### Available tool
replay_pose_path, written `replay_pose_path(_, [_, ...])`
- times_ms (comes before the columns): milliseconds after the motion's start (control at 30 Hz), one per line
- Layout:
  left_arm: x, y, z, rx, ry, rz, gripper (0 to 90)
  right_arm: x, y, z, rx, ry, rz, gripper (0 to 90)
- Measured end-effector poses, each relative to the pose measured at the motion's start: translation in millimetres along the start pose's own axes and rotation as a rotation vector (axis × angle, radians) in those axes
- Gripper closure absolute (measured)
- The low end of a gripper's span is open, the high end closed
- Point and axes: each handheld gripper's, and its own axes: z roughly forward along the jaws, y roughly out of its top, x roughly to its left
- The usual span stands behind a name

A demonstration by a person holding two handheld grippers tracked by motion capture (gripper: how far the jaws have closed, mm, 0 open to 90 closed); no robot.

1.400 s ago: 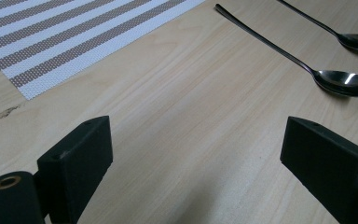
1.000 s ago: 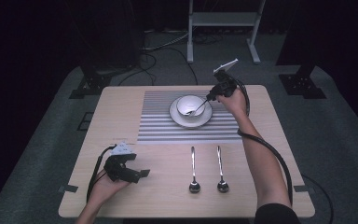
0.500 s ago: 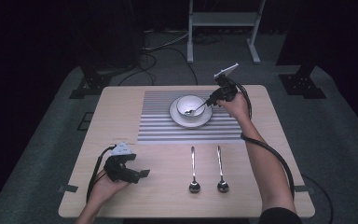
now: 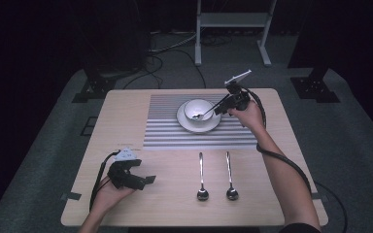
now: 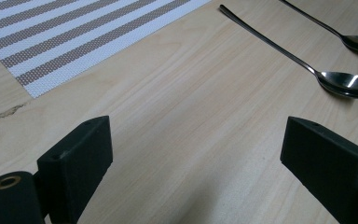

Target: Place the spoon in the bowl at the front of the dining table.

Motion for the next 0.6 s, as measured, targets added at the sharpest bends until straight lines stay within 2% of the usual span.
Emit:
replay_pose_path(367, [1.1,-0.5,-0.1,0.0,0.002,-0.007,8.0,1.6,-17.8,1.9,0.019,0.013,-0.032,53.9])
replay_pose_path(600, [1.8,-0.9,0.0,0.004,0.006,-0.006,8.0,-1.1,-30.7,0.3,0.029,0.024,-0.034,52.2])
